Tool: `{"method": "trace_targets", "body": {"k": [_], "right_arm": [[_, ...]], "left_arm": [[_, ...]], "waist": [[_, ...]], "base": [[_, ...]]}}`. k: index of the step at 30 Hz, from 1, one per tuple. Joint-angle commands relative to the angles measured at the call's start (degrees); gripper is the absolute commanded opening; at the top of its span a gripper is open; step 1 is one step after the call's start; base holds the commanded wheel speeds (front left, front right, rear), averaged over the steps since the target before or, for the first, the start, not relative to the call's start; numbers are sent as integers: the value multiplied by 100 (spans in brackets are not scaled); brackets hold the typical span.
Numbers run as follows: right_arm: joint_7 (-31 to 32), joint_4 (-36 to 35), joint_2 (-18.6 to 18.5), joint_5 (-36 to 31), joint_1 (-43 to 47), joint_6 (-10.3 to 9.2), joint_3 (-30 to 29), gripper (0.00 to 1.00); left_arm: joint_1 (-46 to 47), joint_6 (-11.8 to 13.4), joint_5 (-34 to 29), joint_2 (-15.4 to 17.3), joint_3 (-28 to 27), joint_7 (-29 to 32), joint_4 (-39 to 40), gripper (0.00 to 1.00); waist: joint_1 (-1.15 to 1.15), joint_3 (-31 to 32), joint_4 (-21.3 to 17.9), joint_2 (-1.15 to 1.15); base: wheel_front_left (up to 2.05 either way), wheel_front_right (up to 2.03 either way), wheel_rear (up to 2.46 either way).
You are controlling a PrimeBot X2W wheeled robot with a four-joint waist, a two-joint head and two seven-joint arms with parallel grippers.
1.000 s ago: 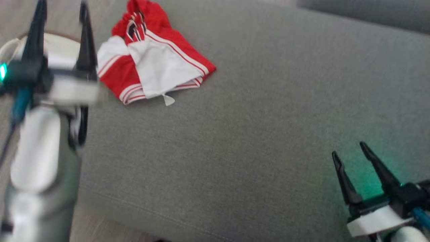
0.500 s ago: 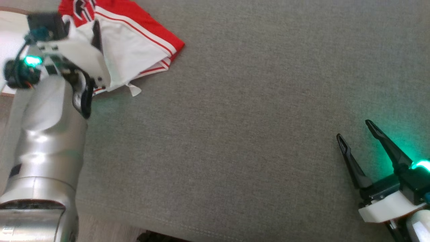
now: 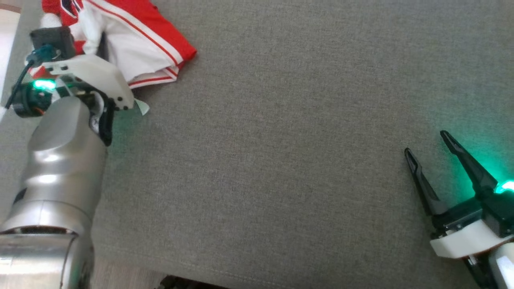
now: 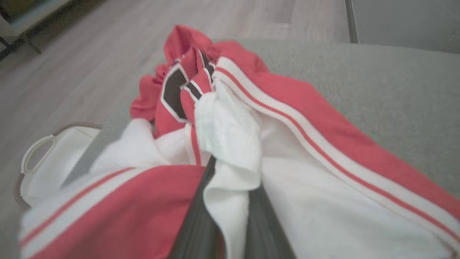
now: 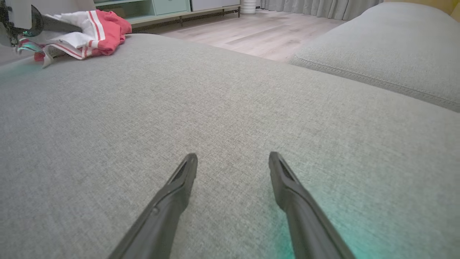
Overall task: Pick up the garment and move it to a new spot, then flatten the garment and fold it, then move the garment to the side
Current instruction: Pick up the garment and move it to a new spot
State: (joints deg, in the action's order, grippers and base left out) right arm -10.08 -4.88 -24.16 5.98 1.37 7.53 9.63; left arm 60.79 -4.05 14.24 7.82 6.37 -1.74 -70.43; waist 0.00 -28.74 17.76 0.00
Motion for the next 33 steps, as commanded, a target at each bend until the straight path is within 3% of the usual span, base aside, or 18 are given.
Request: {"method": "trace_targets", "body": {"k": [1,7,11,16,21,26,33], "right_arm": [[-25,-126,-76,-5,-19,-4,111,100],[-252,279,277,48,-224,-4,392,100],[-399,654,639,104,-306,-4,597,100],[-479,997,1070,171,-234,-4,647,100],[-489,913,1411,137,-69,-4,523,100],[-490,762,1602,72,182,-4,422,100],[-491,637,1713,39,261,-4,375,100]], "left_arm": [[220,29,-32,390,-75,-103,108,0],[651,73,-297,734,168,-713,112,0],[897,-32,-483,873,402,-874,148,0],[1119,-222,-696,831,786,-912,298,0],[1156,-328,-796,569,1263,-881,585,0],[906,-341,-383,199,1977,-666,1084,0],[183,-343,544,185,3166,-196,2066,0]], "waist": [[0,76,-8,0],[0,781,-190,0],[0,1455,-463,0],[0,2230,-860,0],[0,2804,-1320,0],[0,3071,-1844,0],[0,3065,-2655,0]], "base": [[0,0,0],[0,0,0],[0,0,0],[0,0,0],[0,0,0],[0,0,0],[0,0,0]]}}
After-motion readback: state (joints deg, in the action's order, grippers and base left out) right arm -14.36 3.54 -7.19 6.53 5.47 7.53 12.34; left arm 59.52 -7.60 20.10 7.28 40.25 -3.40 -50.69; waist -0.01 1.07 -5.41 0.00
